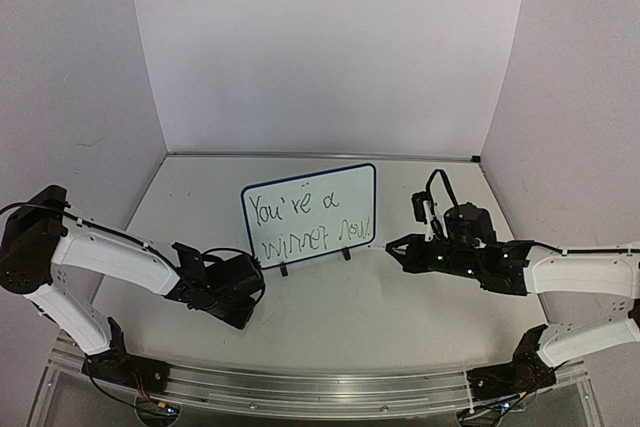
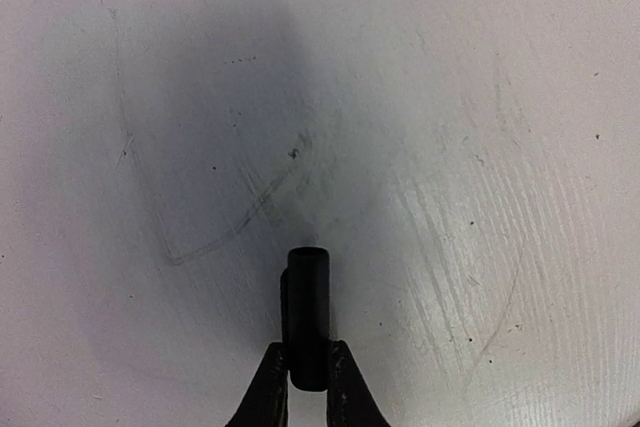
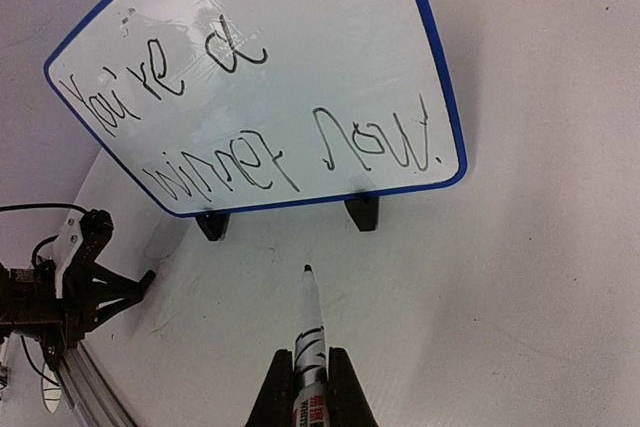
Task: Write a sentence on the whiteboard
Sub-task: Pick up the pen cap from the center of the board.
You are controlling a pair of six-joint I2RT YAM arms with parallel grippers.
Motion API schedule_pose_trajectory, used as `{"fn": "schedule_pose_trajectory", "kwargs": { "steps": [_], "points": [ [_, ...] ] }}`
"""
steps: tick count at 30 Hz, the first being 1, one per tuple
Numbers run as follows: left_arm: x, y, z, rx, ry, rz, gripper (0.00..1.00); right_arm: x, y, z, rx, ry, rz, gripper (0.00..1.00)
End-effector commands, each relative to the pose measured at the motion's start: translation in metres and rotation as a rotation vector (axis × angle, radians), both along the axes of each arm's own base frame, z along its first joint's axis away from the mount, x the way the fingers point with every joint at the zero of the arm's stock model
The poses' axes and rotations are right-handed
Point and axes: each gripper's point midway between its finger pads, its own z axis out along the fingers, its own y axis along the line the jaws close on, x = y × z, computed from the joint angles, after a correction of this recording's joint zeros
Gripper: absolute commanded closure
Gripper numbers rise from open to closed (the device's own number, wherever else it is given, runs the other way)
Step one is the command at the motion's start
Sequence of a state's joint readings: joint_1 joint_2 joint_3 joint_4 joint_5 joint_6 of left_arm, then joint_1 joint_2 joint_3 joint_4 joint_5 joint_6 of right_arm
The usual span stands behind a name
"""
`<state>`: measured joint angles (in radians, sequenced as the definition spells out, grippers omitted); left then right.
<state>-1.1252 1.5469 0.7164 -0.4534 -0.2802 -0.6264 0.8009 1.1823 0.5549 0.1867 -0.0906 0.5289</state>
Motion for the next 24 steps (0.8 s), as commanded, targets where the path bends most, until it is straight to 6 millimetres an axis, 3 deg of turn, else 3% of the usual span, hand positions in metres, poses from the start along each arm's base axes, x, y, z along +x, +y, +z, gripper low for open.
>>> {"fn": "schedule_pose_trajectory", "kwargs": {
  "steps": [1, 9, 12, 19, 24],
  "points": [
    [-0.005, 0.003, -0.007, 0.027, 0.023, -0.015, 0.97, 0.003, -0.002, 0.011, 0.027, -0.025, -0.014, 1.00],
    [-0.010, -0.009, 0.005, -0.039, 0.027, -0.107, 1.00, 0.003, 0.005, 0.010, 0.026, -0.002, 0.007, 1.00],
    [-0.019, -0.023, 0.018, -0.118, 0.043, -0.206, 1.00, -0.003, 0.021, 0.010, 0.040, 0.024, 0.096, 1.00],
    [-0.038, -0.050, 0.061, -0.319, 0.033, -0.400, 1.00, -0.039, 0.071, 0.015, 0.146, 0.161, 0.429, 1.00],
    [-0.049, -0.065, 0.086, -0.426, 0.020, -0.512, 1.00, -0.063, 0.090, 0.028, 0.233, 0.240, 0.612, 1.00]
  ]
}}
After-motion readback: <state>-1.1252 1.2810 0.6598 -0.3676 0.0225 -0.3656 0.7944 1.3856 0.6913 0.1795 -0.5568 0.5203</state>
